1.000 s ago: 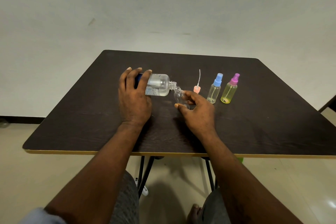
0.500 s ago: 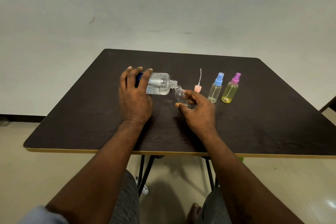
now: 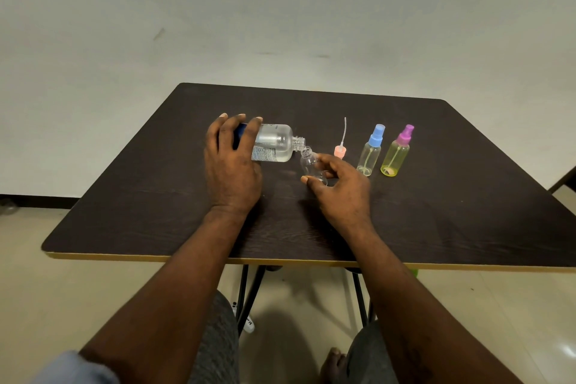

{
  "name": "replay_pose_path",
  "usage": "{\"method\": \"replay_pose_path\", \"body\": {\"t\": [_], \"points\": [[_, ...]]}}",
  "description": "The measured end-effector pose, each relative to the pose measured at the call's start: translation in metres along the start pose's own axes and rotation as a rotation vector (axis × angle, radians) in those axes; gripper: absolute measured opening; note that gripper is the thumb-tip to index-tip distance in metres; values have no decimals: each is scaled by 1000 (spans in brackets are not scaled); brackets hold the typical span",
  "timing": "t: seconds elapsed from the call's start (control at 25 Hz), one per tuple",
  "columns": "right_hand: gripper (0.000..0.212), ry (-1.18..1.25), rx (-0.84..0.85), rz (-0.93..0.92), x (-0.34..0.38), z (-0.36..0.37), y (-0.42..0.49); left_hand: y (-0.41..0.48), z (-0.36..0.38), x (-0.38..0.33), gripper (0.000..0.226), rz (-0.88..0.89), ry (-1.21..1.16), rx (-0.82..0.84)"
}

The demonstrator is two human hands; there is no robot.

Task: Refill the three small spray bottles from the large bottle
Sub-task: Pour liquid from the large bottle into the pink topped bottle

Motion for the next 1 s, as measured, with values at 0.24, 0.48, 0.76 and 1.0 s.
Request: {"method": "replay_pose_path", "body": {"t": [0.24,0.48,0.76,1.0], "points": [[52,0,6,12,0,0,0,1,0,0,59,-3,8,-2],[53,-16,8,14,2,0,-1,0,0,0,58,-6,16,1],[53,-5,12,3,5,-2,-1,1,-1,-1,58,-13,13,5],[51,-5,7,2,6,-2,-2,0,-1,-1,59,-14,15,12]]}}
Point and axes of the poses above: each hand's wrist, its own y-axis towards the middle knuckle, its own z-axis out of the palm, x = y × z, the point moved 9 cm from there along y, towards the middle knuckle, and after that the axes turned 3 degrees about -y, right-handed, at the moved point
